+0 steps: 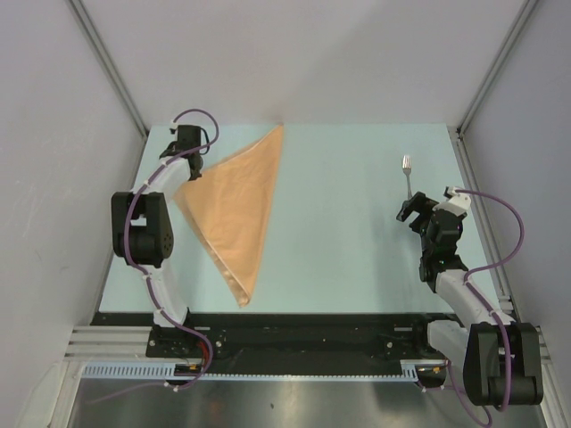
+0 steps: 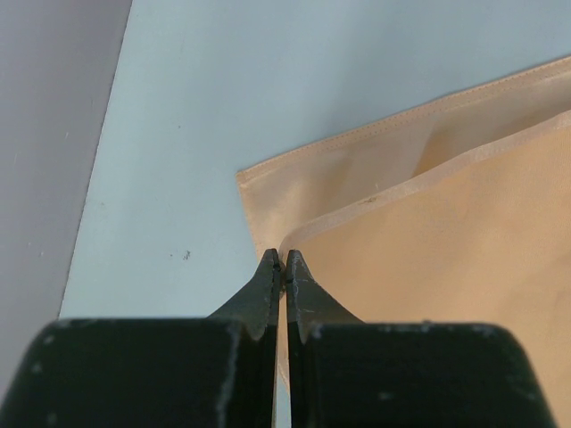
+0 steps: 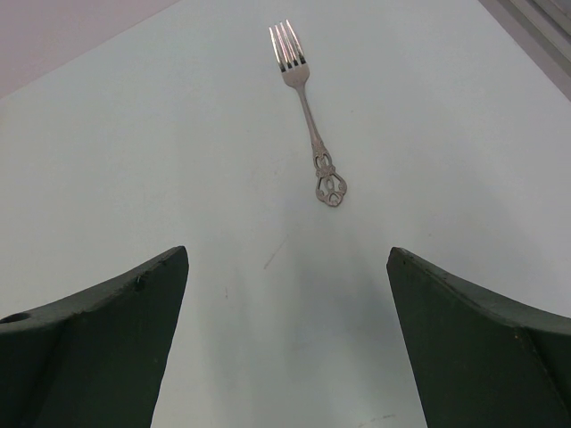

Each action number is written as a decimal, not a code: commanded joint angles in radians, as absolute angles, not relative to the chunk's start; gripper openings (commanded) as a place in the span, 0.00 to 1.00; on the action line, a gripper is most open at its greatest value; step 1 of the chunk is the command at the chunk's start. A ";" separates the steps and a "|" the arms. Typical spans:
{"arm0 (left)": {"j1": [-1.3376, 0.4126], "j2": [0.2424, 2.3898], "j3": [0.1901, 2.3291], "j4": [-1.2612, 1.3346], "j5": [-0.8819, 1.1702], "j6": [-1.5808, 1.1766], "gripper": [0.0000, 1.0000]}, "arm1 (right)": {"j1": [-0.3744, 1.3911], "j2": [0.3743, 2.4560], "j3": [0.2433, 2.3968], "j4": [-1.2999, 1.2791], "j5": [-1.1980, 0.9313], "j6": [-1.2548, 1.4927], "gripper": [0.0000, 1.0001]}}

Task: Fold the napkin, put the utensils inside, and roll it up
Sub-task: Fold the napkin

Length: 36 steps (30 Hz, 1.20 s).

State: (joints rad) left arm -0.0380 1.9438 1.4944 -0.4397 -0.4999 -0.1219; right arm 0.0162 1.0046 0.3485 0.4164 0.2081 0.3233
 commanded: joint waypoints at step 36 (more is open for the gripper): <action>-0.003 1.930 1.548 -0.451 -0.545 -0.103 0.00 | 0.008 1.014 0.396 0.422 0.195 0.319 1.00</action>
State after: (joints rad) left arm -0.0124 1.9430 1.4879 -0.4465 -0.5430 -0.1207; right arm 0.0109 1.0100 0.3508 0.4145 0.1936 0.3233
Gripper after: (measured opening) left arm 0.012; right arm 0.994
